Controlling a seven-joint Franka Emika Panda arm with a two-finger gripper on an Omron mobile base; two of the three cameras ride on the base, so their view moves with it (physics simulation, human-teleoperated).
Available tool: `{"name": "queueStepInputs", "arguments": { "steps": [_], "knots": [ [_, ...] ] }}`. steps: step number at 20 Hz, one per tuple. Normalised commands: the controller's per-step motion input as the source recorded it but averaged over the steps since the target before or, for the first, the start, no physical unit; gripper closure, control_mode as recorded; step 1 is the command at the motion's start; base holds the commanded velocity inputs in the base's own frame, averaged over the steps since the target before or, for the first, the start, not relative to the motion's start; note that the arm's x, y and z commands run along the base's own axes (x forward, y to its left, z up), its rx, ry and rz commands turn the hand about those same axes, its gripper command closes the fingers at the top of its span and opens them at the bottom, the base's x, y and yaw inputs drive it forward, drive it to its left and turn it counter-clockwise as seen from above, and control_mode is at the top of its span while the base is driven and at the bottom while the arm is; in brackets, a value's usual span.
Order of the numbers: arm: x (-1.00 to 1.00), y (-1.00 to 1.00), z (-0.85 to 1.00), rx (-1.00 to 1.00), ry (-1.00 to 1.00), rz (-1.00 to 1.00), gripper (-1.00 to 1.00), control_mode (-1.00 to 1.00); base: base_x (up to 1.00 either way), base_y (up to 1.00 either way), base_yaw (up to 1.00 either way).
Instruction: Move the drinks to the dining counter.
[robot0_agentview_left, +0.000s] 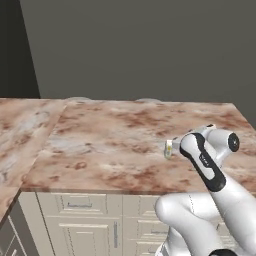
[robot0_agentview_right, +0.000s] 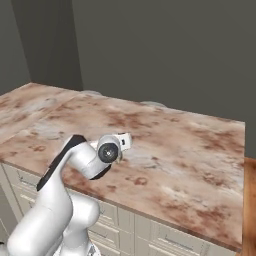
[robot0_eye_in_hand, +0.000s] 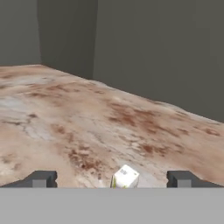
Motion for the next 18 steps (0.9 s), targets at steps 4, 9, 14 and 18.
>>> {"name": "queueStepInputs", "arguments": {
  "steps": [4,9,14,18],
  "knots": [
    [-0.11,0.02,0.00,0.00,-0.05,0.00,-1.00,-1.00,0.00,0.00,0.00],
    [0.00,0.00,0.00,0.00,0.00,0.00,-1.00,1.00,0.00,0.00,0.00],
    [0.00,0.00,0.00,0.00,0.00,0.00,-1.00,1.00,-0.29,0.00,0.02],
    [0.00,0.00,0.00,0.00,0.00,0.00,-1.00,1.00,-0.74,0.00,0.14]
  ]
}}
